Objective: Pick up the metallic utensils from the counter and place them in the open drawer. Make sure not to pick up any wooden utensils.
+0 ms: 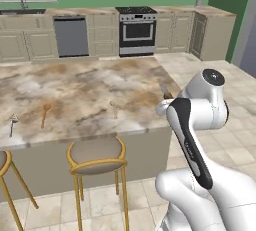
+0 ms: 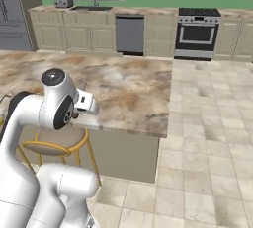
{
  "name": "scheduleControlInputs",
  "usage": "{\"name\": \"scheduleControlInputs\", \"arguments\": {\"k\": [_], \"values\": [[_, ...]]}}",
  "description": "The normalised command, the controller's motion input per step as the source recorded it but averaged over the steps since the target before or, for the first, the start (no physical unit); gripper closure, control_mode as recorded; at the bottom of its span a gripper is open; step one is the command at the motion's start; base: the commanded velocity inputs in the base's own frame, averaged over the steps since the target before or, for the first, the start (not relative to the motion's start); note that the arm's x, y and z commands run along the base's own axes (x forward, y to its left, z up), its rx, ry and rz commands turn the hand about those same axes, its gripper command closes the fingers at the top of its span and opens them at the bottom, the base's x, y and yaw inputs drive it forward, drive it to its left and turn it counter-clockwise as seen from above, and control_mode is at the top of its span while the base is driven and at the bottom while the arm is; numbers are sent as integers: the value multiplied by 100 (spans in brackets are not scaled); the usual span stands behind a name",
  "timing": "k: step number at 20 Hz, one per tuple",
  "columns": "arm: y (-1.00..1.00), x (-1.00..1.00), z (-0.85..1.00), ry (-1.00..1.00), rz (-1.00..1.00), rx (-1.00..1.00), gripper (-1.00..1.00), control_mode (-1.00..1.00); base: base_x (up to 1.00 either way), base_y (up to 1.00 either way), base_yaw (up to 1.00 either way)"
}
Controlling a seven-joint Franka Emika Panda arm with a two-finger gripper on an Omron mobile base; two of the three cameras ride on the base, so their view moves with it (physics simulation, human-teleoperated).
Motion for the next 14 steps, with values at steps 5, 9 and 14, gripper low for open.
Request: {"name": "scheduleControlInputs", "arguments": {"k": [5,9,14], "values": [[0,0,0,0,0,0,100,100,-32,-76,0],[0,0,0,0,0,0,100,100,-14,-79,0],[0,0,0,0,0,0,100,100,-1,-77,0]]}}
